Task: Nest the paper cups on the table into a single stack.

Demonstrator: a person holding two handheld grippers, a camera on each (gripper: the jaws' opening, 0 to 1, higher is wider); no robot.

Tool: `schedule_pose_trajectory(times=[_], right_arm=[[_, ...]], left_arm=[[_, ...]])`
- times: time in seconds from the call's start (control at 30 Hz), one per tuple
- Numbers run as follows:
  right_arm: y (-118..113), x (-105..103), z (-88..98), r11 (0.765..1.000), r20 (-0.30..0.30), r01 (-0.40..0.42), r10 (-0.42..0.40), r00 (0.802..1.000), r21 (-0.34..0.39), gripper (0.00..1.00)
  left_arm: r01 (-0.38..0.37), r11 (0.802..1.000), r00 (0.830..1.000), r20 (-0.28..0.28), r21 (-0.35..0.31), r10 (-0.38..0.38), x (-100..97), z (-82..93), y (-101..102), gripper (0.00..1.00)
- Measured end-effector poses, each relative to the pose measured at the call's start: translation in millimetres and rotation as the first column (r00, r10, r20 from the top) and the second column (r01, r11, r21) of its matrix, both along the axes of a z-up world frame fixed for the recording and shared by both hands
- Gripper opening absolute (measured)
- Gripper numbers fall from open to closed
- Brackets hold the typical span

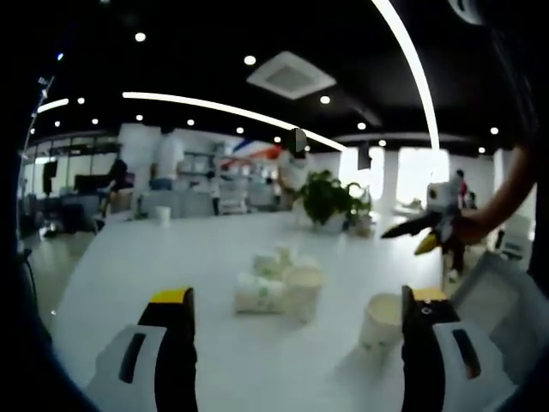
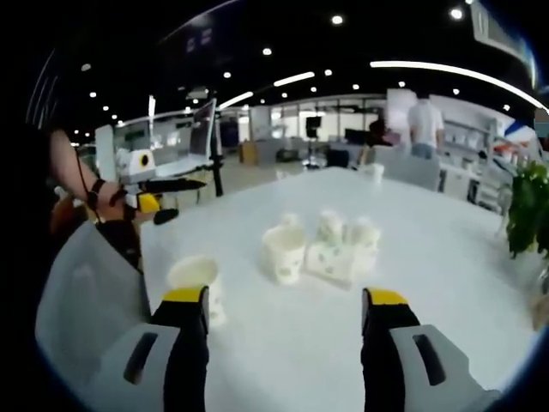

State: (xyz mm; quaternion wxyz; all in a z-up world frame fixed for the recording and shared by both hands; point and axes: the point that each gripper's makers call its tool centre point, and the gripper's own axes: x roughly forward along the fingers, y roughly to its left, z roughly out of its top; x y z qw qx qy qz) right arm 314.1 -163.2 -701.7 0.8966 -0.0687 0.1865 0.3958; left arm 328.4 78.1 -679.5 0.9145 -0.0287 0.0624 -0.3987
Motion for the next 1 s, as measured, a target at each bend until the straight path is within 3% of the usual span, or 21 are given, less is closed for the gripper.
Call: schedule_pose_trajectory(times=[0.3,1.0], right_arm=[[6,12,-7.5,1.0,-0.009,-0.014,0.014,1.0,0.002,0.64],[42,52,-17.4,0.998,0.0,-0.07,0.07,0.998,0.008,0.66]], left_arm=[[-0.007,1.0,1.0,0.002,-0.006,0.007,0.6,1.3,2,0.98],[-0.008,1.0,1.0,-0.019,-0.012,0.008,1.2,-7.4,3,0.98]])
